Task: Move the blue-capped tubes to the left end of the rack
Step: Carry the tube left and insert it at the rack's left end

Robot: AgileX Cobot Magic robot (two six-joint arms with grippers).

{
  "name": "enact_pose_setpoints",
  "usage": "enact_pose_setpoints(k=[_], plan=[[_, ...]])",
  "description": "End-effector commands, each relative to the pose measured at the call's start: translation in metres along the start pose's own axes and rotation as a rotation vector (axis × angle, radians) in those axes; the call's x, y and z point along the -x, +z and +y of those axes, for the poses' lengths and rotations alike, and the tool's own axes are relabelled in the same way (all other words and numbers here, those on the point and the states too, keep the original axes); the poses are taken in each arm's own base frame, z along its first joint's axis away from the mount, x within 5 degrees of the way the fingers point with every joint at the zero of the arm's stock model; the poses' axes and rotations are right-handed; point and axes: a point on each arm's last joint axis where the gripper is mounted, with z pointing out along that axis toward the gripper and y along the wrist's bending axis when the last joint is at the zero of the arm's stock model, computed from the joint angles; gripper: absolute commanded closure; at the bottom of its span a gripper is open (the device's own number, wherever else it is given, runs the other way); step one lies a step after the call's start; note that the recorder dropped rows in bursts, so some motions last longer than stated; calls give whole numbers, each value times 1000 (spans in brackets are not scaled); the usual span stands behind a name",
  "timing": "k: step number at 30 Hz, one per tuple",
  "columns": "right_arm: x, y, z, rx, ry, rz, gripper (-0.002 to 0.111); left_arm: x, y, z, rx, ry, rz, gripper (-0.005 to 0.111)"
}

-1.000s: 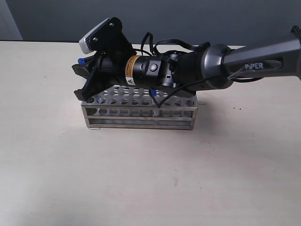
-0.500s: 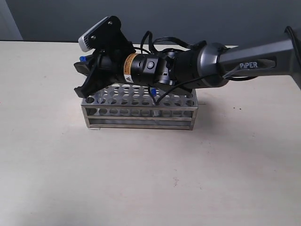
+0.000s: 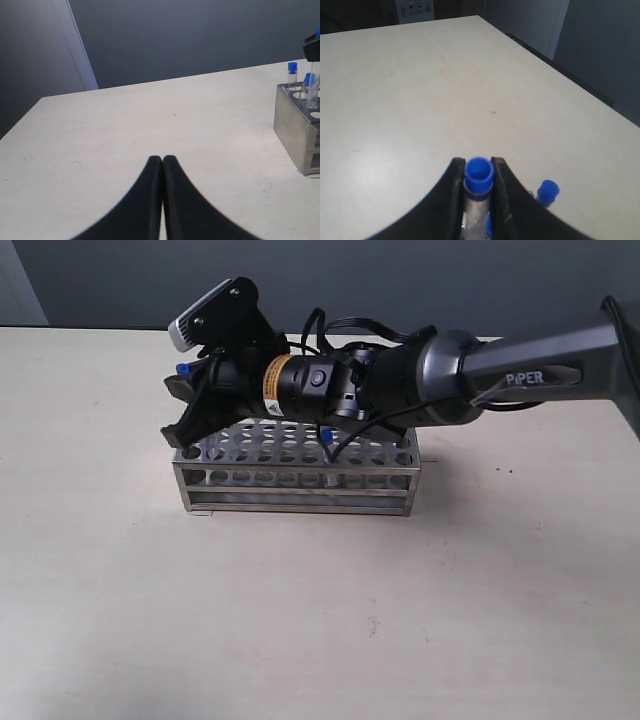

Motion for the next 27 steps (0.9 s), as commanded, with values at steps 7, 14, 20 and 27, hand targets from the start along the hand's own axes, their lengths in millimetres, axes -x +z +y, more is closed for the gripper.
enact_pose_setpoints(k=[7, 14, 20, 27], plan=[[-21, 11, 0, 7, 38, 48, 107, 2, 0, 0, -8, -5, -12, 106], [-23, 12, 0, 8, 40, 52, 79, 2, 0, 0, -8, -5, -12, 106], [-21, 9, -2, -12, 79, 67, 78, 2, 0, 0, -8, -5, -12, 106], [-1, -2, -2, -20, 22, 72, 78, 2, 0, 0, -8, -5, -12, 106]])
